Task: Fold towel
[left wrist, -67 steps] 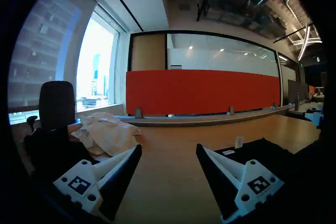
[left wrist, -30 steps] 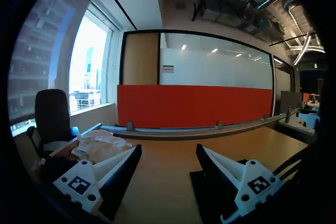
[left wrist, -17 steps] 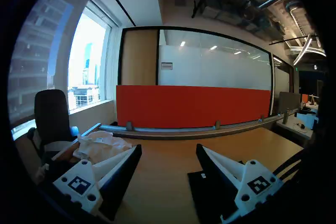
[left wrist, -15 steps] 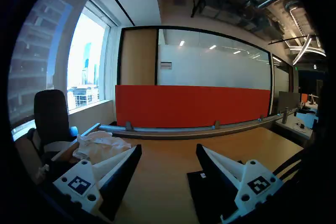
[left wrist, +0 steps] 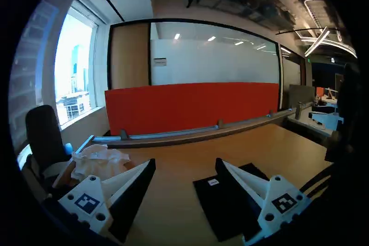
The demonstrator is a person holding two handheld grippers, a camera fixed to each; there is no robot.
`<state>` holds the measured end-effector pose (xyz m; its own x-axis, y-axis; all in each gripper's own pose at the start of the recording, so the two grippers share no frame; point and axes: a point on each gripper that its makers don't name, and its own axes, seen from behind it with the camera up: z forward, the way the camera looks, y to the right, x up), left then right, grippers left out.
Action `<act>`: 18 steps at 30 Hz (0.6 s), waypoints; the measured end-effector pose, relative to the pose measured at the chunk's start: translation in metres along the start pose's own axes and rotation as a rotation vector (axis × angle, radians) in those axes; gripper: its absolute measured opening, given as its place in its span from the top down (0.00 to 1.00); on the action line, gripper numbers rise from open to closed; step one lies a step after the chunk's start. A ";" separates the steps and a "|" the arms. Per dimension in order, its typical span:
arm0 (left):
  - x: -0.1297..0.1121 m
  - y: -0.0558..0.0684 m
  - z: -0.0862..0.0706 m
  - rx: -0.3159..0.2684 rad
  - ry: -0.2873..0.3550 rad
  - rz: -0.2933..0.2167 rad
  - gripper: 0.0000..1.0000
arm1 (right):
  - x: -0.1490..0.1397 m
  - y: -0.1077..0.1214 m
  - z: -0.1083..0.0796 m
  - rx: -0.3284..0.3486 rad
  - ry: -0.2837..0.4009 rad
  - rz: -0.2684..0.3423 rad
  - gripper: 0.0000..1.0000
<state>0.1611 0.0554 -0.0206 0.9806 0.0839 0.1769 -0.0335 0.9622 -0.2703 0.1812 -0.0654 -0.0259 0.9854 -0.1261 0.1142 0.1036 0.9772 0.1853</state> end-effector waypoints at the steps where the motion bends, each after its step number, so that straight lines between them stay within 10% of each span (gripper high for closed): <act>1: -0.002 0.003 0.001 -0.016 -0.011 0.008 0.04 | -0.002 -0.004 0.000 0.021 -0.012 -0.008 0.00; 18: -0.051 0.038 0.011 -0.191 -0.159 0.093 0.04 | -0.044 -0.045 0.001 0.239 -0.182 -0.086 0.00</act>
<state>0.1081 0.0904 -0.0297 0.9320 0.2236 0.2854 -0.0702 0.8836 -0.4630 0.1334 -0.1041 -0.0387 0.9319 -0.2560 0.2571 0.1295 0.8967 0.4234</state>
